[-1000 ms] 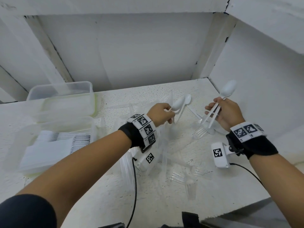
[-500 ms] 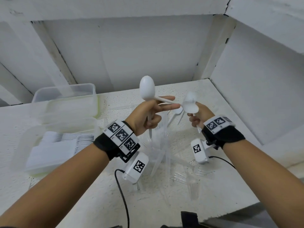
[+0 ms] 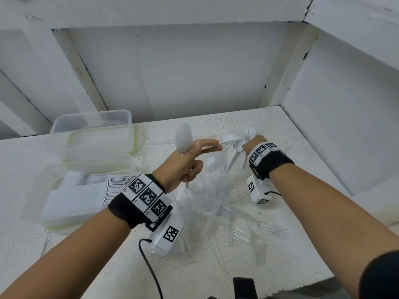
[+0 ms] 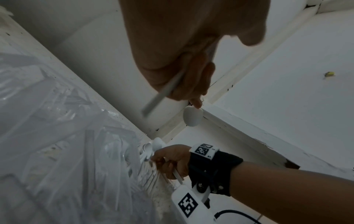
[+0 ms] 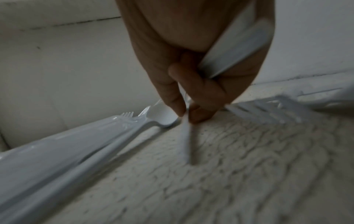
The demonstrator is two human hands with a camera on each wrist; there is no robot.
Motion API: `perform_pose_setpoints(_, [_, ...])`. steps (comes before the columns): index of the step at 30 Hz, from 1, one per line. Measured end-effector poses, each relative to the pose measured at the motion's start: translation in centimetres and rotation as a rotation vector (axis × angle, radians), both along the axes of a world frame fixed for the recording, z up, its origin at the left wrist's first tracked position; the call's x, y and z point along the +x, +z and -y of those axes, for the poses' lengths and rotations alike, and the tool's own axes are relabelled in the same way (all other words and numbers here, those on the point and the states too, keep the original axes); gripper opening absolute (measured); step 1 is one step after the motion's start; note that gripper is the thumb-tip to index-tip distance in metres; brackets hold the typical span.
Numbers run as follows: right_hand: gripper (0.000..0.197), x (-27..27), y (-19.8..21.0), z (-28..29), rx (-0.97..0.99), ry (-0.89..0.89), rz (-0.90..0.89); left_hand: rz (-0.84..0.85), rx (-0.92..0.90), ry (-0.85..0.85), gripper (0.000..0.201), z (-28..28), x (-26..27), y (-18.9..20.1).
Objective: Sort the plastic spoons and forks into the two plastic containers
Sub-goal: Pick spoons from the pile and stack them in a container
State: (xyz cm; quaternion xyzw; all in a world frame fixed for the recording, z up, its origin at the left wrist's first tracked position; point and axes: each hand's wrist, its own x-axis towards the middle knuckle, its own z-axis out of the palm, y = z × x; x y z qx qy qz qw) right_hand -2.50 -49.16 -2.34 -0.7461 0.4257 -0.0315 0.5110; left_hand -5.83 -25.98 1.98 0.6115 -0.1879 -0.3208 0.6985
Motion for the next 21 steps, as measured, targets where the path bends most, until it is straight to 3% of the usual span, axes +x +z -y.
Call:
perform_pose_setpoints(5, [0.030, -0.7, 0.5, 1.0, 0.009, 0.117, -0.104, -0.082, 0.110, 0.183, 0.050, 0.2, 0.0, -0.1])
perform_pose_setpoints(8, [0.013, -0.8, 0.8, 2.0, 0.104, -0.074, -0.081, -0.088, 0.161, 0.274, 0.043, 0.1, 0.2, -0.4])
perform_pose_setpoints(11, [0.017, -1.4, 0.8, 2.0, 0.219, -0.164, 0.006, -0.070, 0.193, 0.320, 0.038, 0.0, 0.4, -0.5])
perform_pose_setpoints(14, [0.014, -1.9, 0.4, 1.0, 0.283, -0.120, 0.073, -0.022, 0.238, 0.314, 0.031, 0.0, 0.4, -0.6])
perform_pose_setpoints(21, [0.015, -2.0, 0.9, -1.9, 0.375, 0.121, -0.035, 0.146, 0.302, 0.098, 0.032, -0.8, -0.5, -0.2])
